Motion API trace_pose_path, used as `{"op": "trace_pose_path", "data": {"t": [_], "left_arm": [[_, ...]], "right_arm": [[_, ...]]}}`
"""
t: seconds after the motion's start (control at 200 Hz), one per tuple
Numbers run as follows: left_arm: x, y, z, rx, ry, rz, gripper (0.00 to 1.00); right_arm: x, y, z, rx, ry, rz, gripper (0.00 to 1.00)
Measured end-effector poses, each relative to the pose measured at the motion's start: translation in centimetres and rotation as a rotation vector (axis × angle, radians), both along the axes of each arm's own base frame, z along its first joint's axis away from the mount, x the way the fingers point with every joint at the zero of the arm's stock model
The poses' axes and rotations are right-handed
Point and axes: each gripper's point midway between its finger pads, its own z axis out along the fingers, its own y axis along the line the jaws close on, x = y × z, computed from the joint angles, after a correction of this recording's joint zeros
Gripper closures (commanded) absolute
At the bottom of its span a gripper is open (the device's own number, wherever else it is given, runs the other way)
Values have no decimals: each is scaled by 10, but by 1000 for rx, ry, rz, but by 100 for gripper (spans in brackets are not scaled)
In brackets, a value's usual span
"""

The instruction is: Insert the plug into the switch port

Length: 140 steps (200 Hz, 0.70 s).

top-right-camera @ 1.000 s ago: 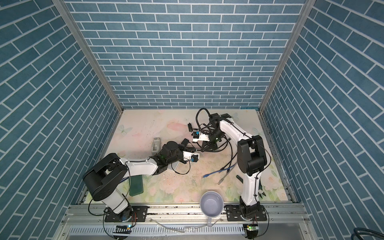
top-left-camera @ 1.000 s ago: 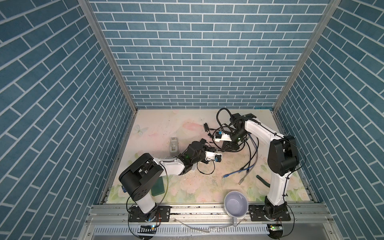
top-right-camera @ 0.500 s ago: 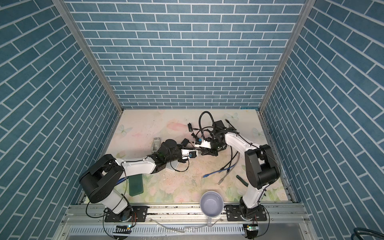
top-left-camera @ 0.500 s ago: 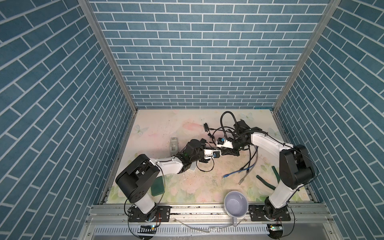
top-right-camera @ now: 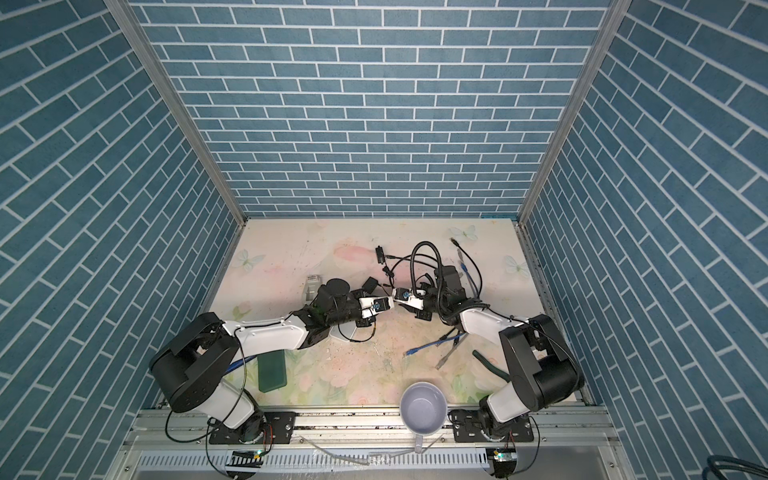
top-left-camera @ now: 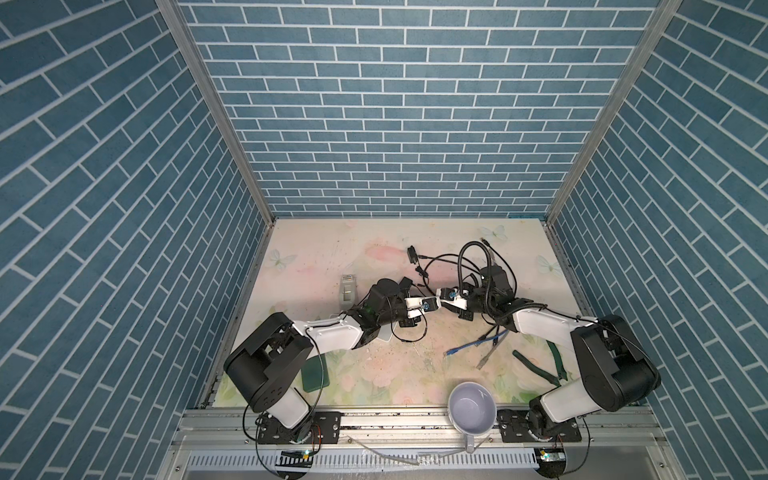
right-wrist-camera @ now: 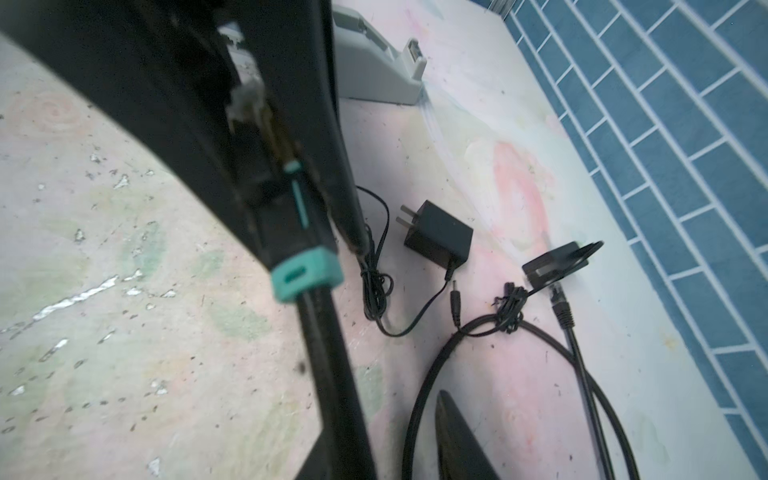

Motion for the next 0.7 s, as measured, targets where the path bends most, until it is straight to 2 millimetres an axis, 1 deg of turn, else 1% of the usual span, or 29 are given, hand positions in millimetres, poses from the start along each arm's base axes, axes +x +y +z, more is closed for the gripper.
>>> {"op": "trace_pose_path", "data": {"t": [0.125,0.24,0.46,0.575,0.7], "left_arm": [[-1,0,-1,-1,11,-3,89],[-2,-1,0,-6,11,-8,89],[-5,-2,3,-14,9,-29,89],[-6,-1,1,-3,14,-29,89],[-6,-1,0,0,13,-32,89]], "right_arm": [[2,5,18,49,-70,9,62],[-5,8,29,85,-81,38,62],[-23,8,41,123,-38,94,63],[-35,13,45,138,-24,138,64],[-46,20,45,147,-7,184,67]]}}
